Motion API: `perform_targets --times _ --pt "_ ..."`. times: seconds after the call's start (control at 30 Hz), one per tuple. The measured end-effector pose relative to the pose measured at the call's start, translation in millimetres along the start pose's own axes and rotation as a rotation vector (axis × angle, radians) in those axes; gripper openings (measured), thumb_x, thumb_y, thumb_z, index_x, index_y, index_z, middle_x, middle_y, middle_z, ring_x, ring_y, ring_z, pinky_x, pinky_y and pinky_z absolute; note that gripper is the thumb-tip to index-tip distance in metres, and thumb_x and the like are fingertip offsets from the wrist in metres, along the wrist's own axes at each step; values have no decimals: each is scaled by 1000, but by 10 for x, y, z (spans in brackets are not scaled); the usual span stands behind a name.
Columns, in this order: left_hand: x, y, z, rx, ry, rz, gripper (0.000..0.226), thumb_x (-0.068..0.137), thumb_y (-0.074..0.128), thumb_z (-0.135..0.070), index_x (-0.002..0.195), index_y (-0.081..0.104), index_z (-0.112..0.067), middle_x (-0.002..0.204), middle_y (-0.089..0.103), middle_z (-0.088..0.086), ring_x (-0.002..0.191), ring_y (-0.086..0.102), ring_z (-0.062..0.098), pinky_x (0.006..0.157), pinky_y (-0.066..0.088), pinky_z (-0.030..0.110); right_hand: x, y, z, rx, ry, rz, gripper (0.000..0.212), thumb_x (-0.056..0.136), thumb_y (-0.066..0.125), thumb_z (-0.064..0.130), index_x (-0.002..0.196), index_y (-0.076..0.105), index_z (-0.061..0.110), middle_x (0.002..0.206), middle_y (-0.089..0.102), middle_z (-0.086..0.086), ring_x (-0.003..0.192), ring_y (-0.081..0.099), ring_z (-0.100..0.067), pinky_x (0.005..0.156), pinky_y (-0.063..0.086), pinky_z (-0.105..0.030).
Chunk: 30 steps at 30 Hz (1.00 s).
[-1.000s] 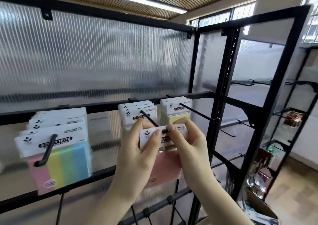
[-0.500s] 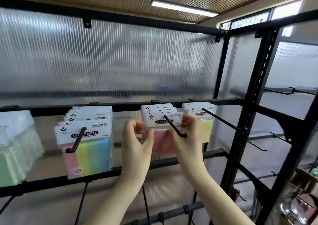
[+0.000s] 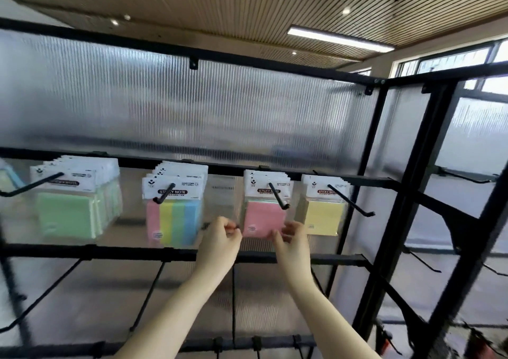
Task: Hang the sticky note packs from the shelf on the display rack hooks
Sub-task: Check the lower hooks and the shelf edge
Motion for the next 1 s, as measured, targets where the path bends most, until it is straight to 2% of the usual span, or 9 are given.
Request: perform_targets --times 0.07,0.17,0.27,0.43,0.53,0.7,0.9,0.93,1.0 --pt "-165 -33 23 42 -35 93 8 93 55 -14 99 59 -14 90 58 -8 87 55 10 74 39 19 -92 -59 -98 -50 85 45 15 96 55 25 108 50 17 91 56 13 87 58 -5 60 41 -9" --pt "-472 -89 33 87 -70 227 6 95 52 -19 94 56 -23 89 59 -10 85 56 8 70 40 21 -277 -149 -174 -101 201 181 22 99 47 30 102 59 12 85 63 1 78 59 -15 65 45 -24" --pt "-799 -189 69 92 -102 238 11 95 50 -22 89 56 -28 91 63 -7 86 60 9 66 40 19 -509 -234 -153 -137 165 278 24 99 46 30 95 65 15 77 64 1 71 58 -14 64 46 -28" --pt "-1315 -494 177 163 -147 181 19 95 50 -16 83 55 -30 87 65 -7 84 64 12 78 51 28 -871 -200 46 -143 38 349 27 96 47 26 74 59 16 64 56 6 62 48 -11 56 37 -25" --pt "-1506 -750 278 166 -202 138 22 96 49 -14 81 55 -29 85 65 -7 83 63 12 76 51 29 -1107 -52 224 -137 -39 442 27 97 47 27 73 58 23 67 60 8 62 52 -8 55 39 -22" --pt "-1714 -1296 537 294 -302 133 17 98 47 -23 84 50 -33 80 66 -12 73 63 6 59 45 20 -1528 458 574 -162 -119 671 29 97 48 28 87 66 7 79 68 -4 78 63 -23 73 50 -34" --pt "-1792 -2159 995 284 -433 75 13 98 47 -20 89 51 -29 79 67 -8 72 65 11 76 52 32 -1986 1293 957 -177 -233 896 28 97 48 29 95 67 8 87 70 -4 84 65 -23 83 53 -40" --pt "-1806 -2350 1109 275 -449 55 11 97 48 -20 90 52 -28 79 67 -7 72 66 11 74 53 31 -2070 1490 1035 -186 -243 921 29 96 49 30 94 66 8 87 70 -6 84 65 -24 83 53 -40" --pt "-1822 -2636 1272 300 -458 26 10 96 50 -20 89 55 -24 73 67 -8 65 64 7 60 50 19 -2198 1786 1156 -196 -261 954 27 95 50 28 92 66 6 87 70 -9 84 65 -26 80 53 -39"
Point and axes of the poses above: each hand's wrist, its own x-axis towards the middle knuckle, its own y-axis out of the palm, z = x × y, the point moved 2 cm from there along x, towards the middle knuckle
